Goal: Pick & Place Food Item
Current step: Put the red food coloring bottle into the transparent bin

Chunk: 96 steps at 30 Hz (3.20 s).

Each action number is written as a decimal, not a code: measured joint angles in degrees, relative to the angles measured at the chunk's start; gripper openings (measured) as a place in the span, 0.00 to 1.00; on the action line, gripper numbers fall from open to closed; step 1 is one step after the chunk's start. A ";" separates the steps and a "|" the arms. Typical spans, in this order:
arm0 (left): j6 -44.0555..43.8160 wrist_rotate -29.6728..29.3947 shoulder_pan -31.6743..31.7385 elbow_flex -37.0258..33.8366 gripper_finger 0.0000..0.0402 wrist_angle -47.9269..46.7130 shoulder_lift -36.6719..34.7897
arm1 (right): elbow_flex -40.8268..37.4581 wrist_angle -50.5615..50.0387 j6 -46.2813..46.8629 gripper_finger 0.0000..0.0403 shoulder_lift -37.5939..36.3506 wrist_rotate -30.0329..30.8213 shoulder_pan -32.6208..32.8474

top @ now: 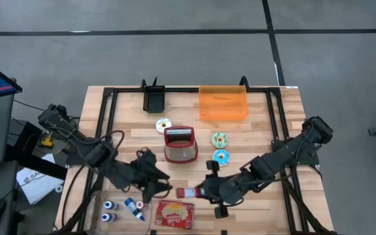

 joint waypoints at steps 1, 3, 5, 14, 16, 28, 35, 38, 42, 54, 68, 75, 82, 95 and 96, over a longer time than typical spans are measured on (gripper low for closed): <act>-0.97 0.00 0.52 0.00 0.62 1.77 0.00 | 2.11 -1.05 -1.12 0.27 0.66 1.14 -0.07; -2.15 0.03 0.86 0.04 0.67 5.30 -0.07 | 5.62 -3.16 -2.96 0.28 1.68 3.26 -0.07; -2.87 0.04 0.86 0.04 0.70 8.15 -0.07 | 8.26 -4.17 -4.19 0.28 2.61 4.39 -0.13; -3.10 -0.70 0.86 0.07 0.73 10.46 0.70 | 13.19 -6.01 -5.89 0.28 5.33 8.25 -0.33; -3.19 -0.50 0.86 0.04 0.72 10.06 1.39 | 13.25 -5.84 -5.89 0.28 5.35 8.37 -0.28; -5.05 0.50 0.86 0.04 0.59 11.19 4.72 | 13.29 -5.49 -4.85 0.28 5.28 9.78 -0.18; -5.05 0.45 0.86 0.04 0.41 11.26 4.46 | 13.31 -5.53 -4.89 0.29 5.22 9.80 -0.18; -5.02 0.39 0.86 0.04 0.36 11.16 4.46 | 13.31 -5.49 -5.00 0.29 5.22 9.76 -0.18; -4.96 0.39 0.86 0.04 0.34 11.32 4.46 | 13.31 -5.06 -5.26 0.34 5.22 9.65 -0.15; -4.97 0.13 0.28 0.04 0.34 9.39 4.20 | 13.31 -5.24 -5.00 0.56 5.19 9.65 0.60; -13.37 11.15 -3.60 0.04 0.34 -4.17 4.11 | 13.31 -13.17 3.26 0.56 5.15 9.59 2.93; -25.46 19.55 -10.83 0.04 0.34 -9.96 4.11 | 13.31 -19.18 10.68 0.56 5.16 9.63 5.54; -39.96 26.29 -20.30 0.04 0.34 -19.77 4.11 | 13.31 -22.44 15.11 0.56 5.17 10.84 7.44; -50.95 26.19 -22.82 -8.40 0.34 -26.94 4.31 | 13.31 -27.08 19.01 0.56 5.17 14.95 7.72; -50.96 26.31 -22.76 -9.37 0.34 -26.77 4.33 | 13.31 -27.42 19.33 0.56 5.17 14.94 7.79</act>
